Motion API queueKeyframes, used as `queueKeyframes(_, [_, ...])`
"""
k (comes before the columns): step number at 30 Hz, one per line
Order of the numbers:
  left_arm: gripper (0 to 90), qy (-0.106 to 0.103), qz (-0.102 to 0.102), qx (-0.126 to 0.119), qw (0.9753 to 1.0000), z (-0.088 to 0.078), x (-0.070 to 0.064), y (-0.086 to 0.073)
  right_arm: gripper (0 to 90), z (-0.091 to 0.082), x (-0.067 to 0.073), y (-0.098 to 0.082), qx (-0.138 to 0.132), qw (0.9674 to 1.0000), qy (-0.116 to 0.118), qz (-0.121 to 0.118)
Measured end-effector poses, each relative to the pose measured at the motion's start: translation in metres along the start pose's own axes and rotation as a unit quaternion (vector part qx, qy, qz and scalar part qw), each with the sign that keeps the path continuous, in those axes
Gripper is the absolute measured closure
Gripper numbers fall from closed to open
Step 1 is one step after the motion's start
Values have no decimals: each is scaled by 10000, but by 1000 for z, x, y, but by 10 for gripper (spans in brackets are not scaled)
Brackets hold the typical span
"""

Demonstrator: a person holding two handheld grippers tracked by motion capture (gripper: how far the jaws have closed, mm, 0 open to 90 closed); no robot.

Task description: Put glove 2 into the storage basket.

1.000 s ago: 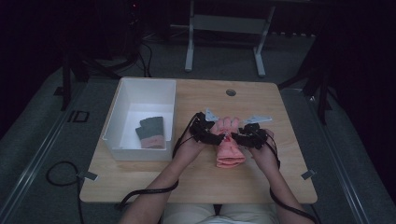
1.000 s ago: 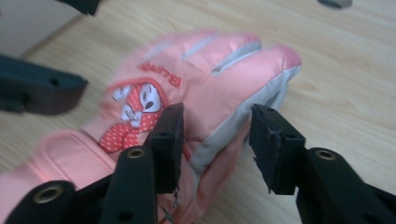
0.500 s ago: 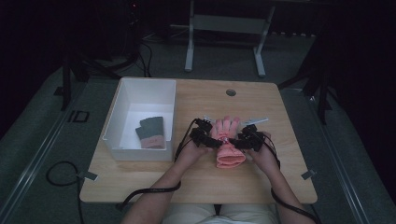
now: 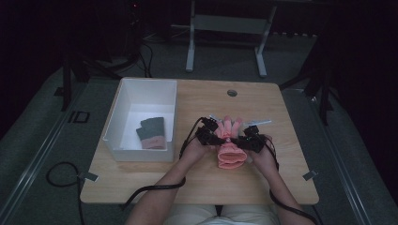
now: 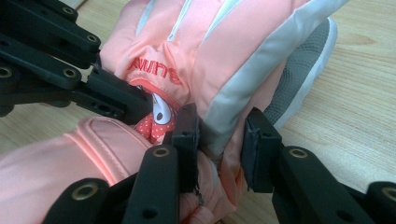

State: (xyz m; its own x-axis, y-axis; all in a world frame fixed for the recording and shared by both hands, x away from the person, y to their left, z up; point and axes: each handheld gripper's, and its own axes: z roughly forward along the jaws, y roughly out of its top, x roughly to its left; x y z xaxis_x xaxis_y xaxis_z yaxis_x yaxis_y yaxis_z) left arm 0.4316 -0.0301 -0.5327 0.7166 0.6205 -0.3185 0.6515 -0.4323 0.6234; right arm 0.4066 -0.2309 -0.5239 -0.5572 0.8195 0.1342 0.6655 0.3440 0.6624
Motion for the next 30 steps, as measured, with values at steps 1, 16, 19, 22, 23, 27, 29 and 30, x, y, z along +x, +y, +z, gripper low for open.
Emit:
queueKeyframes(1, [781, 8, 40, -2, 10000, -2, -1, 1, 707, -2, 0, 1, -38, 10000, 8, 37])
queueKeyframes(16, [787, 157, 299, -278, 9990, -50, -21, 22, 713, -39, 15, 19, -610, 9981, 53, -65])
queueKeyframes(19, [787, 243, 379, -279, 9986, -59, -24, 28, 713, -46, 19, 27, -712, 9974, 51, -83])
queueKeyframes(22, [787, 268, 410, -286, 9984, -69, -24, 32, 713, -51, 24, 34, -769, 9969, 23, -134])
queueKeyframes(23, [787, 278, 430, -281, 9983, -72, -24, 33, 713, -52, 25, 36, -786, 9968, 28, -152])
queueKeyframes(27, [785, 291, 468, -267, 9981, -79, -25, 35, 713, -56, 30, 41, -830, 9964, 80, -177])
queueKeyframes(29, [786, 318, 485, -267, 9980, -90, -25, 36, 713, -58, 34, 46, -891, 9957, 133, -198])
queueKeyframes(30, [786, 344, 497, -268, 9978, -94, -25, 37, 713, -59, 36, 47, -903, 9956, 134, -211])
